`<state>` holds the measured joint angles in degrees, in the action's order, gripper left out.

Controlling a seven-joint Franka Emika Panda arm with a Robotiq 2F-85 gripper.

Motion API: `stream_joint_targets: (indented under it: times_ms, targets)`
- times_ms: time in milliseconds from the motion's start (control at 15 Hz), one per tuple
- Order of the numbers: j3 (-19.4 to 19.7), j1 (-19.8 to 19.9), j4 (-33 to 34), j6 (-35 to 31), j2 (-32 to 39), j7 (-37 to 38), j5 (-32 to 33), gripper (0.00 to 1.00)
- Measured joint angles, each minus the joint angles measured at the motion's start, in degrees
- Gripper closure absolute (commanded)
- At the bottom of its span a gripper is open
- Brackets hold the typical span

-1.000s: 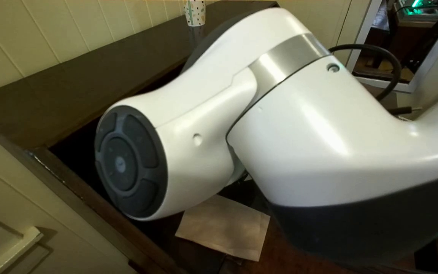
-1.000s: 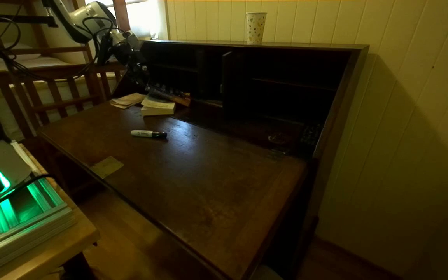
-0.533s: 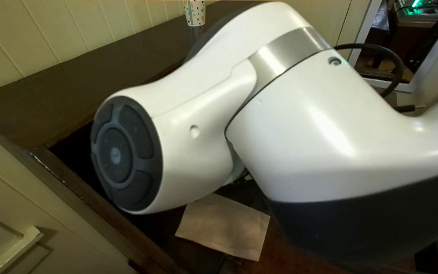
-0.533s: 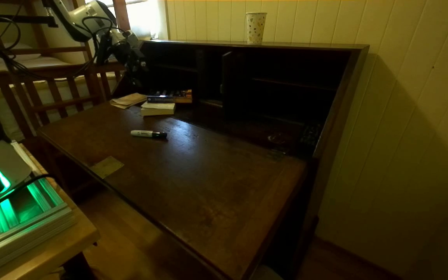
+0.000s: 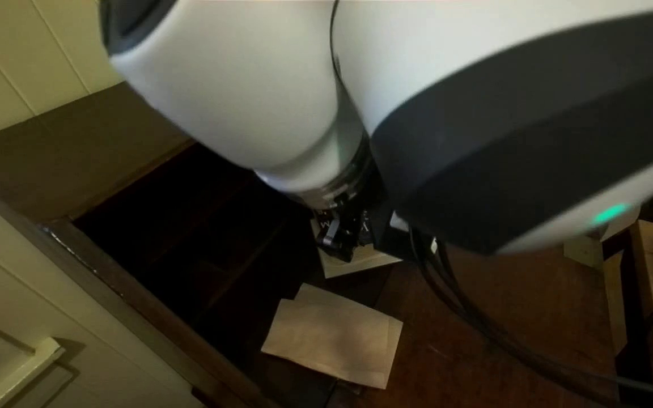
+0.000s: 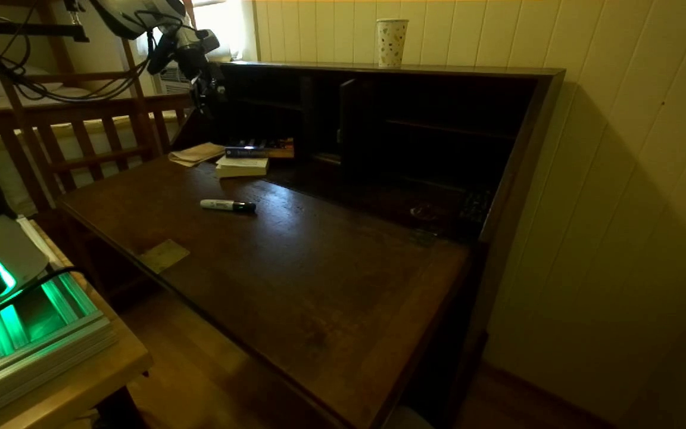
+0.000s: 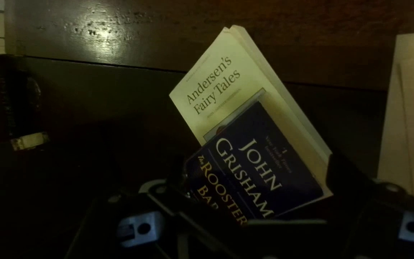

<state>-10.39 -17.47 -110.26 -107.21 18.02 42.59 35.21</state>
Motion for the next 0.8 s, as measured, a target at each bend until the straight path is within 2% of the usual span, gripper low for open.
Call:
stream_joint_targets:
  times_ms: [467,800]
  targets:
    - [3.2,6.5,-2.0,-12.8,-4.6,-11.5,-13.0,0.0]
    - [6.2,9.2,-4.8,-22.5,-5.0,-13.6,-17.5,0.0]
